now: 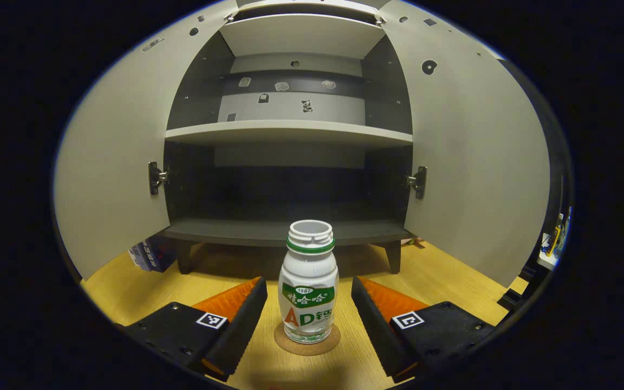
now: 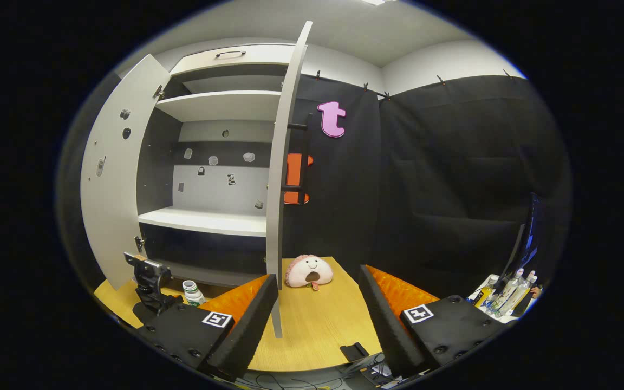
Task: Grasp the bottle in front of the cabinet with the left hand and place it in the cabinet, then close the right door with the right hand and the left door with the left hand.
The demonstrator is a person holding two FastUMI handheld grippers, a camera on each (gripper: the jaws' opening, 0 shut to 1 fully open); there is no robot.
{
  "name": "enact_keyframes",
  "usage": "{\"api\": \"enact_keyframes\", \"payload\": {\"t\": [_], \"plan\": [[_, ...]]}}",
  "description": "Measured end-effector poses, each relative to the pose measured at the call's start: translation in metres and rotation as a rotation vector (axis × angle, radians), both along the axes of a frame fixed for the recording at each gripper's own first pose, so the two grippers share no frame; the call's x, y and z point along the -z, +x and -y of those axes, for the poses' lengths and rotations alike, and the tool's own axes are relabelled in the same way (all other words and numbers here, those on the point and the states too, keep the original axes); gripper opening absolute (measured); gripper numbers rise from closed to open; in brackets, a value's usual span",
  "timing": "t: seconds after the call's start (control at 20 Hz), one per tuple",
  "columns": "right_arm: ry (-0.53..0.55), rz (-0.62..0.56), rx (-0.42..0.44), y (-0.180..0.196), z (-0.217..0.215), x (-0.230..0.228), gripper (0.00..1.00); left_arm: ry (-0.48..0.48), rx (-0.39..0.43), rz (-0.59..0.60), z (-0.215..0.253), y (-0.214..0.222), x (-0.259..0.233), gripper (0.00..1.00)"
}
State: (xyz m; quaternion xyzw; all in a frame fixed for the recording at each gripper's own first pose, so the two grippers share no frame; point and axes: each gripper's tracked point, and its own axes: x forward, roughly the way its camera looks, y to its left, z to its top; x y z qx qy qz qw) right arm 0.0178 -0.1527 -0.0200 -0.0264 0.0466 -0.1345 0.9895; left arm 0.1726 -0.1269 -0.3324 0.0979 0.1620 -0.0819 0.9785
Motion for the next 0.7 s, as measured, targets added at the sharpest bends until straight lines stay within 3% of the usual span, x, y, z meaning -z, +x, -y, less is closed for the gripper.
{"api": "enact_keyframes", "payload": {"t": [0.15, 0.2, 0.25, 0.35, 0.5, 0.7], "plan": [[-0.012, -0.014, 0.019, 0.001, 0.007, 0.003, 0.98, 0.001, -0.017, -0.023, -0.007, 0.007, 0.020, 0.95], [-0.023, -0.019, 0.028, 0.001, 0.010, 0.005, 0.91, -0.007, -0.016, -0.035, -0.007, 0.008, 0.025, 0.96], [-0.036, -0.023, 0.033, 0.000, 0.012, 0.005, 0.98, -0.011, -0.015, -0.039, -0.008, 0.010, 0.028, 0.96], [-0.050, -0.033, 0.043, 0.000, 0.016, 0.010, 0.98, -0.013, -0.009, -0.043, -0.008, 0.013, 0.033, 0.95], [-0.051, -0.034, 0.043, 0.004, 0.017, 0.013, 0.99, -0.015, 0.000, -0.055, -0.004, 0.014, 0.031, 0.78], [-0.065, -0.019, 0.023, 0.010, 0.012, 0.012, 0.99, -0.006, 0.014, -0.067, -0.006, 0.011, 0.007, 0.77]]}}
